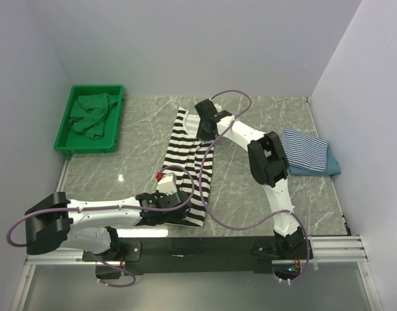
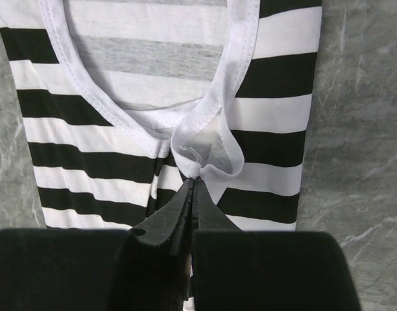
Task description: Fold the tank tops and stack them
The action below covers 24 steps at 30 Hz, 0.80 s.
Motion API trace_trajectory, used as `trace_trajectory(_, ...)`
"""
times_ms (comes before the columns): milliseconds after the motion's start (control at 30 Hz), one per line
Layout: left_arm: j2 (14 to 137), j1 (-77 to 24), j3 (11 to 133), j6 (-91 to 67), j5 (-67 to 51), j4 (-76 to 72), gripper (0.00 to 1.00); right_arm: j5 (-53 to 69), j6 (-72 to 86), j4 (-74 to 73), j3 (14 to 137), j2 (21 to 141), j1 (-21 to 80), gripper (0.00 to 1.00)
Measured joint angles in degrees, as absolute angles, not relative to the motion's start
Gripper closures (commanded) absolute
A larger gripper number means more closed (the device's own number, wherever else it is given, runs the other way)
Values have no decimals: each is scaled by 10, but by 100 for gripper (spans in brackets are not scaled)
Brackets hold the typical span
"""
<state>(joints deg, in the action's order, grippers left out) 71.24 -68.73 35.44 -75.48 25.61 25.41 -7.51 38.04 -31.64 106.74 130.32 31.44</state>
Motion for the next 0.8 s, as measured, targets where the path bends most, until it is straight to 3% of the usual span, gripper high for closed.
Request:
trace_trajectory(367, 762, -672, 359, -704, 236, 212, 72, -73, 380, -309, 1054, 1301, 311, 100)
trace_trajectory(567, 767, -671, 359, -691, 229, 199, 85, -70, 380, -309, 1053, 1301, 309, 100)
trace_trajectory(700, 767, -671, 359, -688, 224, 198, 99, -69, 380, -309, 1053, 1300, 308, 100)
trace_trajectory(800, 762, -671, 359, -686, 223, 202, 99, -68, 380, -308, 1053, 1299, 307, 100)
